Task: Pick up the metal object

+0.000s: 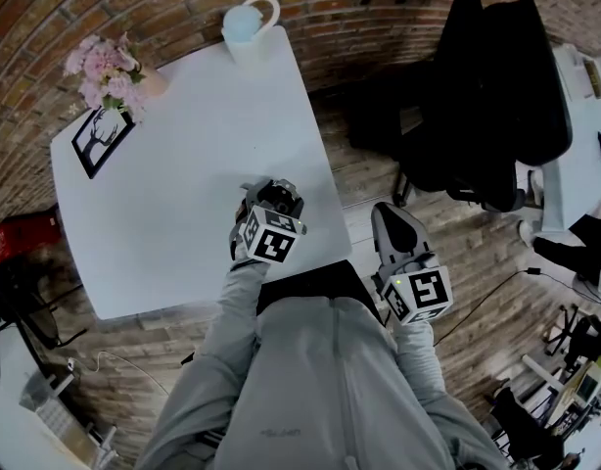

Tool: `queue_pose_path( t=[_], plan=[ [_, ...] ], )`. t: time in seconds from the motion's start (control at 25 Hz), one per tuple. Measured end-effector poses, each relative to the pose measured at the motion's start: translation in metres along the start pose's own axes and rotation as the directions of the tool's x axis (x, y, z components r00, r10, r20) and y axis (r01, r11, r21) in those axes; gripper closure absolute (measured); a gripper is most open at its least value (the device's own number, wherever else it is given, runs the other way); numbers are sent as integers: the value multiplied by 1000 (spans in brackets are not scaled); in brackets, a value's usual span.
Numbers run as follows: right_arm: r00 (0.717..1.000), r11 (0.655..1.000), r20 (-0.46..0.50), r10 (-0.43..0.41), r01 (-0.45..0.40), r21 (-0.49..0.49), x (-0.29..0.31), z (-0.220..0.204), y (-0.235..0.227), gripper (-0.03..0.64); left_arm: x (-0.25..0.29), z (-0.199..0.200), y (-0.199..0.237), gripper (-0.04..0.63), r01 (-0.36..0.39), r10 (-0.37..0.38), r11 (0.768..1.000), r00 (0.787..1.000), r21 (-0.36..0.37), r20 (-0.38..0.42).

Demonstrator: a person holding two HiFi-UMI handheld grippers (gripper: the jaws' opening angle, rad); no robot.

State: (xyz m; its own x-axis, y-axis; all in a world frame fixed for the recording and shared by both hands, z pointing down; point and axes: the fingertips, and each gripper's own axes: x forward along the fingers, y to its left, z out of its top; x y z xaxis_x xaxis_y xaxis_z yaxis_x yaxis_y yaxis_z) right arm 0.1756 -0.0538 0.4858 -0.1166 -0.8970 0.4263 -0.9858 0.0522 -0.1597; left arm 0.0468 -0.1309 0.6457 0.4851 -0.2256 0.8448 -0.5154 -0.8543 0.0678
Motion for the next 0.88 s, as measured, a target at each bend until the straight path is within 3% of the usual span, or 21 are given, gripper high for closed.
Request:
queue_pose_path(
  t=[0.44, 0.88],
  plan=[
    [1000, 1000, 4, 15, -15, -20, 8, 5, 4, 592, -6, 0, 2, 288, -4, 4, 1000, 1000, -9, 21],
    [998, 996, 19, 63, -62, -68, 28, 26, 11, 592, -32, 30, 21, 288, -35, 43, 998, 990, -56, 131]
  ],
)
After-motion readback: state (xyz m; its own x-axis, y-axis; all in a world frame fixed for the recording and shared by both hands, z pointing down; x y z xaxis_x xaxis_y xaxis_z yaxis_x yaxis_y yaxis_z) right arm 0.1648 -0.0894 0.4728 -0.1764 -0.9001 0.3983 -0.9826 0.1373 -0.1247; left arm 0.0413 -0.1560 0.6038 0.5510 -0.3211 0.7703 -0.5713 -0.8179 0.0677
